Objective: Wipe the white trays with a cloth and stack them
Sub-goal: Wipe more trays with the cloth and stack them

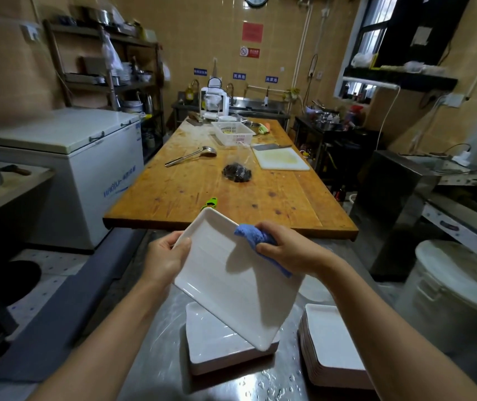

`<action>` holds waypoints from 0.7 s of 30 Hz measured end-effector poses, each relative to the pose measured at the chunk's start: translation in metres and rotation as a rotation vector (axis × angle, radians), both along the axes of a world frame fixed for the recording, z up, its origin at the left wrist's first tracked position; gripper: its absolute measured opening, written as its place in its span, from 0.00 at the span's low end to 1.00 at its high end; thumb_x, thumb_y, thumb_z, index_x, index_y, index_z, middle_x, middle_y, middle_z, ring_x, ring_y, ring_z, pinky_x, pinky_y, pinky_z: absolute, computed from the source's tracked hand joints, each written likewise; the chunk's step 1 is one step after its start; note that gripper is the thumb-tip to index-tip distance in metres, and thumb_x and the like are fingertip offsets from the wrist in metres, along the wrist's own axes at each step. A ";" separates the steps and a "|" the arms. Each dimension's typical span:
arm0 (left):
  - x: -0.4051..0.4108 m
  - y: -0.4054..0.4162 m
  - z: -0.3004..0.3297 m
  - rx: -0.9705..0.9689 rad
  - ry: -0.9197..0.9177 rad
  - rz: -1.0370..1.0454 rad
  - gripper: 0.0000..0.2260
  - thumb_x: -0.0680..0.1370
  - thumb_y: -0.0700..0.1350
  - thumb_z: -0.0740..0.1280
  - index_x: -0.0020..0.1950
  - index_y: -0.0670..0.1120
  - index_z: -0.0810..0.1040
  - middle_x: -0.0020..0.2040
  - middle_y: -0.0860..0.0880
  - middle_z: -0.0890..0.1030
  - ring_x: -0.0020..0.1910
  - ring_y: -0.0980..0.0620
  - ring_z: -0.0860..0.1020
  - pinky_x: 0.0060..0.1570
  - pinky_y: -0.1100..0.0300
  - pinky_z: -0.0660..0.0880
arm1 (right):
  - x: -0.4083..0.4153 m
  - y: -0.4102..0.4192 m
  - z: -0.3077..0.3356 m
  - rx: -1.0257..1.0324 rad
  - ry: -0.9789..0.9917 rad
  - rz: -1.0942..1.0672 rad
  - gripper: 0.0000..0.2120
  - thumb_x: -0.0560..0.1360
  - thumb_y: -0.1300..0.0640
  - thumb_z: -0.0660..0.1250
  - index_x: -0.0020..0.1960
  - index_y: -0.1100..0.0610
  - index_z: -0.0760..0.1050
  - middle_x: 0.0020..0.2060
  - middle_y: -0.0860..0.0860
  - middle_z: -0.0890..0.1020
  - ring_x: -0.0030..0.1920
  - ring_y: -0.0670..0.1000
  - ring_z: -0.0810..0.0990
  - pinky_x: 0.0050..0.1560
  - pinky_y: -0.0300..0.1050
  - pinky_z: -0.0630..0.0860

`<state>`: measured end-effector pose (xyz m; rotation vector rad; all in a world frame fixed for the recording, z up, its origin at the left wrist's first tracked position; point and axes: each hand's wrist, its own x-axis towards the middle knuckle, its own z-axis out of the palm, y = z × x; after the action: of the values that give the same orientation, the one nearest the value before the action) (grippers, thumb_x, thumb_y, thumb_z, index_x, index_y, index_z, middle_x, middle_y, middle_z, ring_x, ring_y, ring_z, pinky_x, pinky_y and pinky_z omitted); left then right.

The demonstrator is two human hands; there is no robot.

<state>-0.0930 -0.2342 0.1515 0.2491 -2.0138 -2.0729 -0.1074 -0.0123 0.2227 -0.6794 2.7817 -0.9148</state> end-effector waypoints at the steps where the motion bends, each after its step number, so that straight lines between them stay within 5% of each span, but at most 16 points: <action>1: -0.001 0.000 -0.002 0.015 -0.014 0.021 0.08 0.79 0.38 0.62 0.52 0.43 0.80 0.39 0.44 0.81 0.37 0.47 0.77 0.40 0.55 0.74 | 0.001 0.006 -0.002 -0.007 -0.018 -0.013 0.10 0.77 0.59 0.62 0.58 0.56 0.72 0.48 0.52 0.77 0.47 0.49 0.75 0.48 0.44 0.73; 7: -0.006 0.008 -0.012 0.139 -0.079 0.138 0.07 0.79 0.37 0.63 0.53 0.42 0.78 0.43 0.42 0.80 0.39 0.45 0.77 0.42 0.54 0.74 | 0.008 0.029 -0.024 -0.325 -0.120 -0.265 0.07 0.77 0.59 0.63 0.54 0.54 0.74 0.48 0.51 0.79 0.49 0.50 0.79 0.50 0.48 0.78; 15: -0.007 0.031 -0.027 0.198 -0.090 0.251 0.07 0.78 0.37 0.63 0.54 0.41 0.79 0.46 0.41 0.81 0.43 0.45 0.78 0.46 0.51 0.75 | 0.025 0.019 -0.053 -0.740 -0.069 -0.695 0.00 0.77 0.59 0.61 0.47 0.55 0.69 0.41 0.55 0.78 0.38 0.50 0.76 0.39 0.46 0.72; 21: -0.014 0.055 -0.024 0.338 -0.110 0.363 0.08 0.78 0.38 0.63 0.54 0.40 0.79 0.47 0.43 0.81 0.44 0.47 0.78 0.51 0.50 0.76 | 0.047 0.013 -0.066 -0.911 -0.175 -0.772 0.02 0.77 0.61 0.60 0.50 0.57 0.67 0.37 0.55 0.78 0.29 0.46 0.77 0.24 0.38 0.74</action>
<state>-0.1075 -0.1796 0.1271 0.7441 -1.5147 -2.1781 -0.0605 0.0007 0.1570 0.4803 2.3321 -2.2728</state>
